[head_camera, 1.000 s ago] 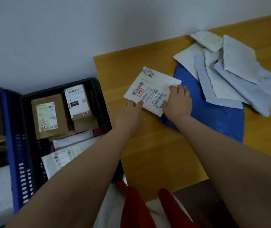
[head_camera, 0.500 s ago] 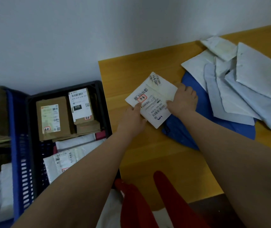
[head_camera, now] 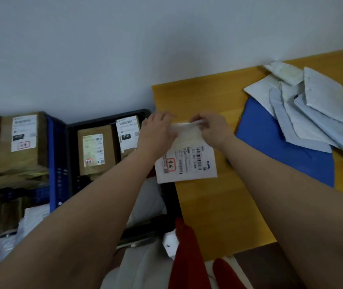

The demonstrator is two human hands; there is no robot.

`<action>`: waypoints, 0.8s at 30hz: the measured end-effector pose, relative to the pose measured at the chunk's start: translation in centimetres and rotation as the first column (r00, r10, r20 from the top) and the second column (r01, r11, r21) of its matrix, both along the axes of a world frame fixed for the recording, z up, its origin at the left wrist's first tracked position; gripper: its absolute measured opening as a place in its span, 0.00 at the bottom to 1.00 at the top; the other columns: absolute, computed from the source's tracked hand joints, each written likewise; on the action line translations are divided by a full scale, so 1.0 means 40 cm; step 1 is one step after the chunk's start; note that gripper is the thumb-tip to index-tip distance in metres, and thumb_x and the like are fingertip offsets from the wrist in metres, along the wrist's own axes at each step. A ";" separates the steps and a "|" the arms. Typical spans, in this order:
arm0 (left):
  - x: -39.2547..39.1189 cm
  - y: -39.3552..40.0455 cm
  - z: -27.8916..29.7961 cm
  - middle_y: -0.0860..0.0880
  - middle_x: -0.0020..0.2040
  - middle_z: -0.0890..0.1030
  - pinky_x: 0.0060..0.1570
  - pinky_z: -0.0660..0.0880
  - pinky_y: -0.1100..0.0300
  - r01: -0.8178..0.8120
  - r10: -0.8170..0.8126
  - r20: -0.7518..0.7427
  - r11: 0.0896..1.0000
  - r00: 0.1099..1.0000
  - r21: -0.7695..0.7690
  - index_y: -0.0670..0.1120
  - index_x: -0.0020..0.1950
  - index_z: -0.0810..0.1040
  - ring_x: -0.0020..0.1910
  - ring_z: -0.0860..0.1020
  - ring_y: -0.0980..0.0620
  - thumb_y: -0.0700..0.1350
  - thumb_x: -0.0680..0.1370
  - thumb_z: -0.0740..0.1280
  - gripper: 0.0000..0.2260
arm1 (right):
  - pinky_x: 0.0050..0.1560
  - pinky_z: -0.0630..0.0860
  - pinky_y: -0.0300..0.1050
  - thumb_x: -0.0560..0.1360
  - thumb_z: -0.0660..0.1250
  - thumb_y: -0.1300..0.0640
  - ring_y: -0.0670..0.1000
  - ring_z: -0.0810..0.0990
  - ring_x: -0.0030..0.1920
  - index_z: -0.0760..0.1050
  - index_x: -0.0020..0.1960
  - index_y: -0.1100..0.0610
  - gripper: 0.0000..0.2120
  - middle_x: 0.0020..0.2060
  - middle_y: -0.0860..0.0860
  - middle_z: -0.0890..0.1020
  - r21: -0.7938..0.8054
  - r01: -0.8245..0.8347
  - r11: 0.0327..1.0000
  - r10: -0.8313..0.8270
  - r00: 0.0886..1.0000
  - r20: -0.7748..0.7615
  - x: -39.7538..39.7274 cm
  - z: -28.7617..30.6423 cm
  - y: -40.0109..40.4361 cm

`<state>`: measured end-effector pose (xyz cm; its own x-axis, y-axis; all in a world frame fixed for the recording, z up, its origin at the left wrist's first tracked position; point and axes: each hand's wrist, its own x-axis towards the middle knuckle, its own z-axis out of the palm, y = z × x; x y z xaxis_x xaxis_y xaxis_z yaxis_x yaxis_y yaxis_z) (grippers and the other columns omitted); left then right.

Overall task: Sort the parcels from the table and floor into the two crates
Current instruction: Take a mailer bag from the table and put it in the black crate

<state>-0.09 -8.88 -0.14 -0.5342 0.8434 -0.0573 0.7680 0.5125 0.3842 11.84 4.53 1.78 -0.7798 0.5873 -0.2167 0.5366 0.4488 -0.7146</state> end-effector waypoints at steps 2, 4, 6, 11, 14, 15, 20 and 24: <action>-0.013 -0.056 0.010 0.45 0.54 0.80 0.49 0.69 0.54 -0.041 0.041 0.046 0.999 0.998 -0.005 0.47 0.61 0.74 0.53 0.77 0.43 0.45 0.81 0.59 0.10 | 0.50 0.68 0.35 0.76 0.60 0.70 0.52 0.74 0.55 0.75 0.61 0.61 0.16 0.58 0.56 0.77 0.016 0.019 1.000 -0.018 0.998 -0.065 -0.029 0.014 -0.053; -0.037 -0.138 0.020 0.44 0.48 0.80 0.40 0.68 0.56 -0.204 0.194 0.150 0.977 0.970 0.057 0.46 0.58 0.74 0.47 0.78 0.42 0.44 0.82 0.58 0.08 | 0.60 0.72 0.44 0.78 0.64 0.63 0.52 0.73 0.61 0.67 0.70 0.58 0.21 0.65 0.55 0.73 0.008 0.128 0.992 -0.127 0.988 -0.085 -0.053 0.022 -0.114; -0.071 -0.221 0.033 0.42 0.49 0.80 0.42 0.72 0.53 -0.369 0.330 0.242 0.919 0.913 0.138 0.44 0.57 0.74 0.47 0.78 0.42 0.43 0.82 0.58 0.08 | 0.66 0.70 0.50 0.78 0.66 0.58 0.53 0.68 0.68 0.60 0.75 0.58 0.28 0.71 0.55 0.67 0.005 0.230 0.973 -0.229 0.972 -0.054 -0.067 0.025 -0.173; -0.141 -0.377 0.076 0.49 0.45 0.75 0.36 0.70 0.65 -0.584 0.442 0.422 0.749 0.792 0.312 0.44 0.50 0.72 0.38 0.72 0.56 0.42 0.83 0.58 0.05 | 0.66 0.70 0.52 0.79 0.65 0.52 0.56 0.68 0.69 0.55 0.76 0.62 0.32 0.69 0.57 0.68 -0.151 0.330 0.932 -0.342 0.937 -0.065 -0.110 0.021 -0.346; -0.165 -0.444 0.098 0.54 0.44 0.74 0.31 0.66 0.71 -0.616 0.445 0.456 0.703 0.771 0.355 0.45 0.53 0.72 0.39 0.72 0.60 0.43 0.83 0.59 0.04 | 0.56 0.78 0.54 0.80 0.63 0.56 0.56 0.79 0.57 0.69 0.67 0.61 0.17 0.55 0.54 0.78 -0.254 0.307 0.917 -0.352 0.923 -0.153 -0.142 0.040 -0.437; -0.170 -0.465 0.106 0.54 0.45 0.75 0.32 0.67 0.73 -0.623 0.431 0.479 0.684 0.765 0.380 0.45 0.55 0.72 0.40 0.72 0.60 0.43 0.82 0.60 0.04 | 0.55 0.79 0.55 0.80 0.64 0.57 0.56 0.80 0.55 0.72 0.63 0.61 0.13 0.54 0.54 0.80 -0.250 0.304 0.919 -0.354 0.917 -0.186 -0.153 0.050 -0.459; -0.188 -0.553 0.141 0.51 0.50 0.77 0.42 0.71 0.73 -0.586 0.393 0.441 0.631 0.807 0.508 0.41 0.61 0.72 0.47 0.76 0.55 0.43 0.81 0.63 0.10 | 0.51 0.81 0.56 0.79 0.66 0.58 0.54 0.83 0.50 0.73 0.58 0.59 0.09 0.52 0.57 0.83 -0.288 0.318 0.903 -0.399 0.869 -0.292 -0.189 0.105 -0.532; -0.192 -0.591 0.152 0.51 0.49 0.76 0.40 0.68 0.79 -0.557 0.392 0.396 0.598 0.830 0.576 0.40 0.61 0.73 0.46 0.74 0.56 0.43 0.80 0.64 0.11 | 0.47 0.82 0.55 0.79 0.66 0.58 0.53 0.85 0.46 0.73 0.57 0.59 0.09 0.49 0.58 0.84 -0.314 0.289 0.904 -0.389 0.861 -0.329 -0.194 0.129 -0.562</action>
<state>-7.77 -32.50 5.92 -0.9129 0.3350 0.2331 0.3476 0.3391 0.8741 4.09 -17.94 6.93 -0.5925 0.7965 -0.1208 0.2915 0.0721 -0.9538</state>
